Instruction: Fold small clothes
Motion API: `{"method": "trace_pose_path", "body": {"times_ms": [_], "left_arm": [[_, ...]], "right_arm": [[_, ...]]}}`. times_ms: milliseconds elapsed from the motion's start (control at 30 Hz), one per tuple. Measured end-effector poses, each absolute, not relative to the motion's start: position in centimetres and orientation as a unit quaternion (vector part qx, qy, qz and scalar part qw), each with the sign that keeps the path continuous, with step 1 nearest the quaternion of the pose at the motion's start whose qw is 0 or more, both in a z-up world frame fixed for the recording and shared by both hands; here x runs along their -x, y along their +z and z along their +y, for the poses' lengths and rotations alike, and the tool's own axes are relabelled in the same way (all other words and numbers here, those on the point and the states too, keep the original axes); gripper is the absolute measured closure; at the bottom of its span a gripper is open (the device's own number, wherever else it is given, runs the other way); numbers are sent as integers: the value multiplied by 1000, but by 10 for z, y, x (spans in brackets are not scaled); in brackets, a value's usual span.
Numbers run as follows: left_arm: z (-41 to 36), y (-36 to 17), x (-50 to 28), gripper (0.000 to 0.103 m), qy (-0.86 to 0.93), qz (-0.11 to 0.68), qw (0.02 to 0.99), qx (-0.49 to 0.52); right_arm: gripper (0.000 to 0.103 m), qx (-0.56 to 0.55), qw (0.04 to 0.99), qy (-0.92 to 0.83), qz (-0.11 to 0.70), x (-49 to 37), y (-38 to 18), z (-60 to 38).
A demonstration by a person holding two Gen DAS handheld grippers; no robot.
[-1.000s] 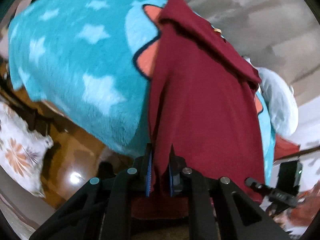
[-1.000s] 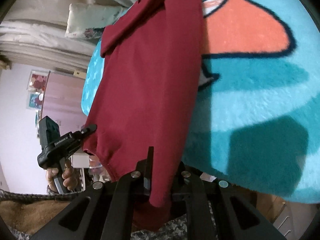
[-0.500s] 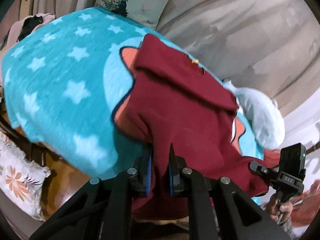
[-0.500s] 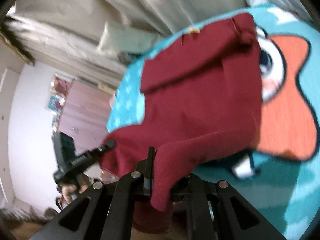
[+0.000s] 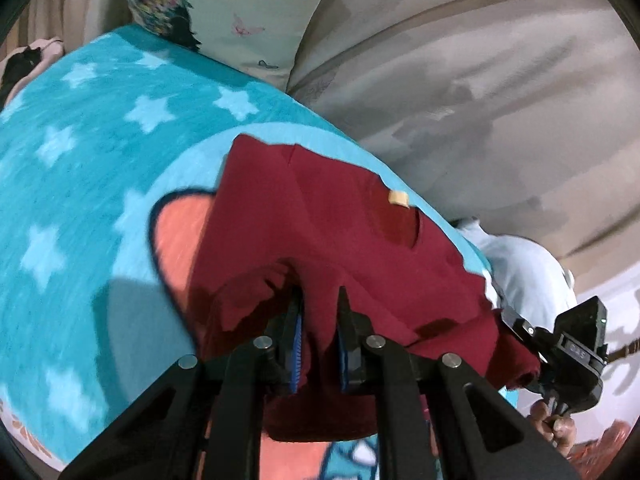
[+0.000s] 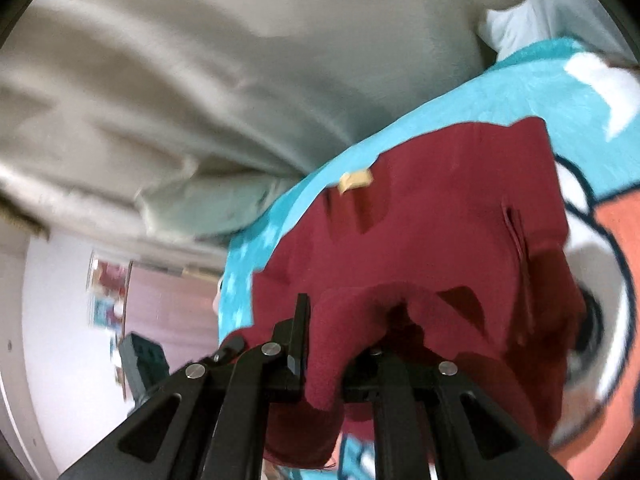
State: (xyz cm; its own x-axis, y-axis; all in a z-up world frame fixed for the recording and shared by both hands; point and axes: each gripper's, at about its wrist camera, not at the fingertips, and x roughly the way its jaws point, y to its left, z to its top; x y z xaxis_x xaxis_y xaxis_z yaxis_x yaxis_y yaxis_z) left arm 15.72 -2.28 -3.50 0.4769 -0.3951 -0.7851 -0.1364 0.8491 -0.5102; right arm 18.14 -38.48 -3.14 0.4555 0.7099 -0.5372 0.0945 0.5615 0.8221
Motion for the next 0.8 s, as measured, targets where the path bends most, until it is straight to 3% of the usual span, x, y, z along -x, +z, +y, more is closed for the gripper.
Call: {"method": "trace_pose_path", "body": {"times_ms": [100, 167, 267, 367, 500, 633, 800], "left_arm": [[-12, -44, -183, 84, -93, 511, 800, 301], [2, -42, -190, 72, -109, 493, 793, 340], [24, -32, -199, 55, -116, 460, 796, 376], [41, -23, -207, 52, -106, 445, 797, 394], [31, -7, -200, 52, -97, 445, 824, 336], [1, -5, -189, 52, -126, 457, 841, 260], [-52, -36, -205, 51, -147, 494, 835, 193]], "right_arm": [[83, -469, 720, 193, 473, -207, -52, -396], [60, -501, 708, 182, 463, -218, -62, -403], [41, -518, 710, 165, 447, -230, -67, -410], [39, -524, 713, 149, 441, -244, -71, -416], [39, -519, 725, 152, 426, -246, -55, -423], [38, -445, 764, 165, 437, -230, -28, -410], [38, -354, 764, 200, 501, -235, -40, -353]]}}
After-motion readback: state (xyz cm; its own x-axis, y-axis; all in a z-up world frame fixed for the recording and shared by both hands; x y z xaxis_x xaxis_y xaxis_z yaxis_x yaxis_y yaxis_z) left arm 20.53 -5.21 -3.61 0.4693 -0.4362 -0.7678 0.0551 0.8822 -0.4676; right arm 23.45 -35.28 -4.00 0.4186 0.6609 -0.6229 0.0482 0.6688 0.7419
